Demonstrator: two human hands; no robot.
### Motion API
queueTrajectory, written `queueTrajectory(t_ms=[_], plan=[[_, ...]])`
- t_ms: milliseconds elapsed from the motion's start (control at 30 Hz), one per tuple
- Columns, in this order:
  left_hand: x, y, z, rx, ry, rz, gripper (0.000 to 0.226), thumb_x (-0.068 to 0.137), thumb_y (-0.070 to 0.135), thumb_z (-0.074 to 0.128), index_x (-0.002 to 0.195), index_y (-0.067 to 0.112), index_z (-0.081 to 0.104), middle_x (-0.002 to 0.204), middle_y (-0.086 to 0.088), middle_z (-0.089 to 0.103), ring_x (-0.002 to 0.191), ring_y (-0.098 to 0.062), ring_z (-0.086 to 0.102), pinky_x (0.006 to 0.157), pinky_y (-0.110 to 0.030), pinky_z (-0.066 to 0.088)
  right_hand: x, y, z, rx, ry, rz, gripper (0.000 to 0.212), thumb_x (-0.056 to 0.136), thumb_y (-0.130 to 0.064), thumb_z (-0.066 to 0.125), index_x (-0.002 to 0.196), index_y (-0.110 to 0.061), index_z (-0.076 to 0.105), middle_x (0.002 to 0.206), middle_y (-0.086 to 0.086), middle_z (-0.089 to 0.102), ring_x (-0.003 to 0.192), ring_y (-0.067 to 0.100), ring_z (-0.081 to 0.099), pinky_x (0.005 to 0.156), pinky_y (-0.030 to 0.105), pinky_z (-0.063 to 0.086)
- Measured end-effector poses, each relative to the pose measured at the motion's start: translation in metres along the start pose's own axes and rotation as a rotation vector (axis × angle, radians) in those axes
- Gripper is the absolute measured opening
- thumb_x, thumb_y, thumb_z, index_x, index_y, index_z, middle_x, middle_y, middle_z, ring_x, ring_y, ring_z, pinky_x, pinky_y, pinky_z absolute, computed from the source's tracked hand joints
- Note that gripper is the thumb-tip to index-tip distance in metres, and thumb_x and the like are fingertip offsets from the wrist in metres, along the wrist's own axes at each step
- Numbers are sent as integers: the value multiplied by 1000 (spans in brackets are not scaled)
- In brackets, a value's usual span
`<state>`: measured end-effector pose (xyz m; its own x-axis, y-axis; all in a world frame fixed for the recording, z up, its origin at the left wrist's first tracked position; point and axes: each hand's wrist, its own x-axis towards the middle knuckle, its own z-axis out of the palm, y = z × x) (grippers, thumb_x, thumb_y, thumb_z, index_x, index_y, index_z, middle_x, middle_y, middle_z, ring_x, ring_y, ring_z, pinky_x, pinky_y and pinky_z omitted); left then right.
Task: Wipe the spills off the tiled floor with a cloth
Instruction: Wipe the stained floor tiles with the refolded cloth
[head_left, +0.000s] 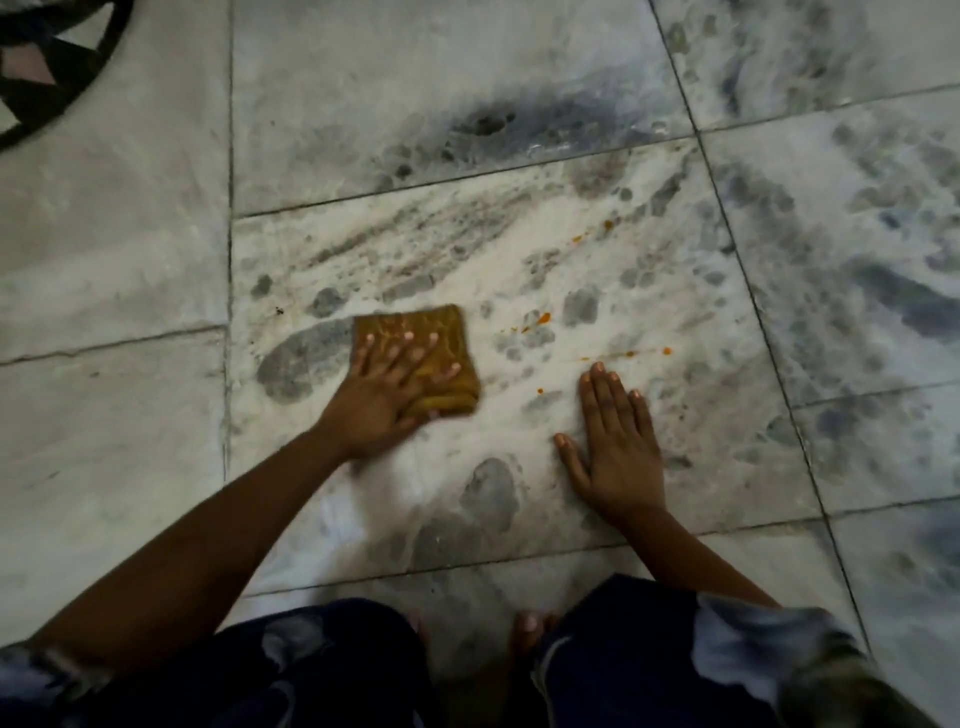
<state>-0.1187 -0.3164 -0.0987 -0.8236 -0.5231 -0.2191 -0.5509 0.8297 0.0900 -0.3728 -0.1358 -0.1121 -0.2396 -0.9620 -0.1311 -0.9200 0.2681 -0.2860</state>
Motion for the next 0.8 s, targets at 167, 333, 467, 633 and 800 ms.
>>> queueTrajectory(t_ms=[167,333,467,633,800], plan=[[50,-10,-14,-53,-130,-425,55,91,63,18,138,51,-8,158,3,-9,144,-28,-6,108,-60,-5,0,0,-1,8,-15,-3,71,90,-48,31,148,-7,22,155,13,20,143,24,18,117,40,11],[10,56,-1,45,-115,-154,52,95,53,21,137,46,-8,155,-1,-9,144,-33,-2,110,-58,-3,1,0,-1,4,-24,-4,72,90,-50,29,148,-8,20,155,12,19,143,23,17,117,39,9],[-42,65,7,60,-52,151,54,92,50,27,144,40,19,152,-8,26,137,-37,23,104,-65,15,1,0,0,-5,-23,-3,72,90,-50,28,148,-8,20,155,11,18,144,21,13,117,38,8],[-5,16,-4,-54,-73,1,62,89,64,0,144,38,15,152,-3,10,140,-39,17,106,-64,10,0,0,-1,15,-10,-17,70,91,-49,27,147,-7,23,155,12,19,144,24,16,117,37,6],[105,10,-24,-190,-98,-296,52,93,60,19,139,52,-4,158,6,-8,144,-25,-8,110,-57,-7,7,10,-18,13,84,25,70,90,-48,28,146,-6,26,154,14,22,143,28,17,116,40,4]])
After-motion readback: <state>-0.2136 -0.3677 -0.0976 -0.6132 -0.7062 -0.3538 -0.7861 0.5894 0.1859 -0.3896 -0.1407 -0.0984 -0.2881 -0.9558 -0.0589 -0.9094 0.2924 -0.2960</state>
